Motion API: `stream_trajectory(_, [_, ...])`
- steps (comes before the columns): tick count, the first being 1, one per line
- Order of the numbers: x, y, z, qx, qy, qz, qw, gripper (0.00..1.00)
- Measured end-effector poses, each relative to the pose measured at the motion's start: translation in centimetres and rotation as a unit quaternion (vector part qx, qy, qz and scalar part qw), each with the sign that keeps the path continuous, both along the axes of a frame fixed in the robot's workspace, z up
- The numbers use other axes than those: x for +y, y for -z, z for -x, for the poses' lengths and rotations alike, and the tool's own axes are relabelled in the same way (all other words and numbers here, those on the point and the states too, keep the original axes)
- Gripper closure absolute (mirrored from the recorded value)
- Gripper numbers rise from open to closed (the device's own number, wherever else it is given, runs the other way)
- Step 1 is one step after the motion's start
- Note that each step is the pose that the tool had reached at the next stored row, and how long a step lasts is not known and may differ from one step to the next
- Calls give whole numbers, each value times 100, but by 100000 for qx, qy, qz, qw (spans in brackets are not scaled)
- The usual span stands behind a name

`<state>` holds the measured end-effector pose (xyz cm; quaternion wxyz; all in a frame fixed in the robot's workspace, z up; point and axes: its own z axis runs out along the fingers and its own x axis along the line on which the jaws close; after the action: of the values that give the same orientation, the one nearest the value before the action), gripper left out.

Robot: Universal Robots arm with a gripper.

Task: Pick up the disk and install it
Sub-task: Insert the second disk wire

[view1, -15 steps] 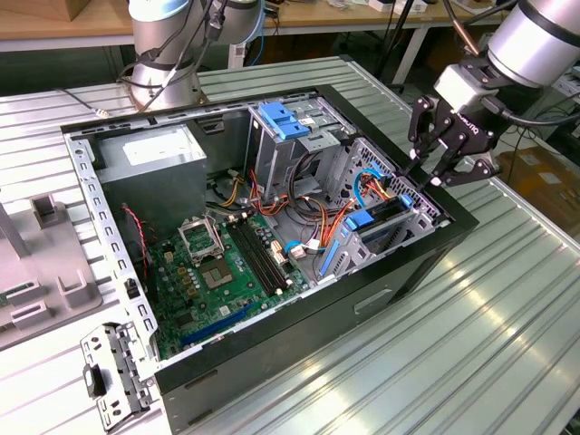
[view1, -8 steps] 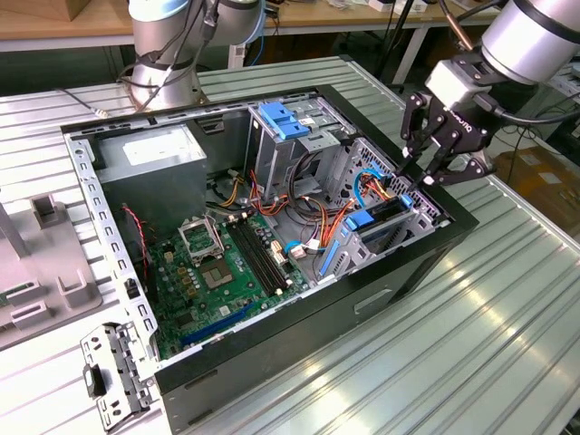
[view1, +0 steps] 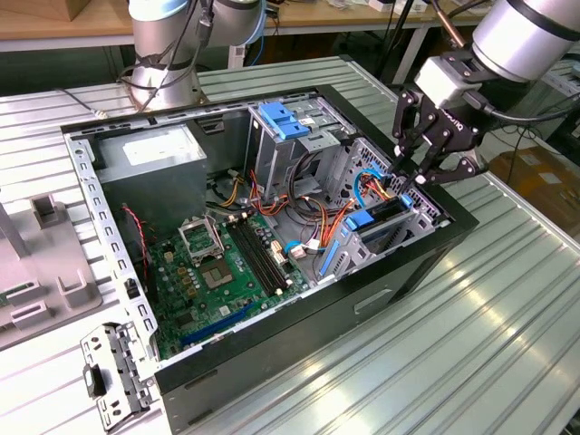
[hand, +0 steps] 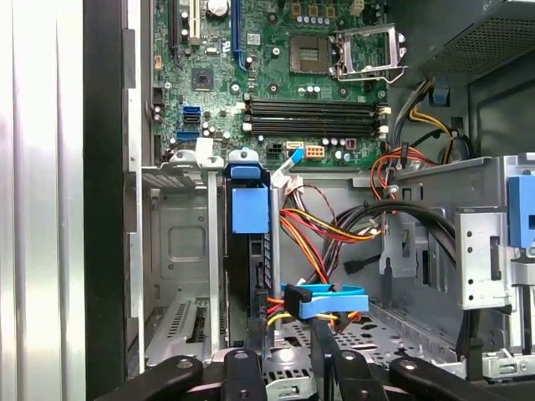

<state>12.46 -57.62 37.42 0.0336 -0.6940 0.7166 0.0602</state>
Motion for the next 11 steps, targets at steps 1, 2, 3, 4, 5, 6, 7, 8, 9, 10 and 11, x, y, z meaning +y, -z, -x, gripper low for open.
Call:
stream_trajectory(1, [5, -4, 2, -1, -1, -43, 100000, 64])
stream_trajectory(2, [6, -3, 10, -3, 10, -109, 100000, 64])
stream_trajectory(3, [8, -4, 24, -3, -2, -318, 99999, 64])
stream_trajectory(4, [10, -4, 41, -1, 1, -512, 99999, 64])
stream_trajectory(5, [11, -4, 60, -2, -3, -719, 99997, 64])
stream_trajectory(6, [11, -3, 75, 0, -3, -834, 99997, 64])
stream_trajectory(7, [11, -4, 90, 0, -3, -921, 99996, 64])
stream_trajectory(8, [11, -4, 123, -1, -2, -1116, 99994, 64])
stream_trajectory(9, [11, -3, 144, -3, -3, -1242, 99992, 64])
stream_trajectory(10, [9, -1, 149, -2, -2, -1269, 99992, 64])
stream_trajectory(11, [2, 7, 149, -1, -7, -1281, 99992, 64])
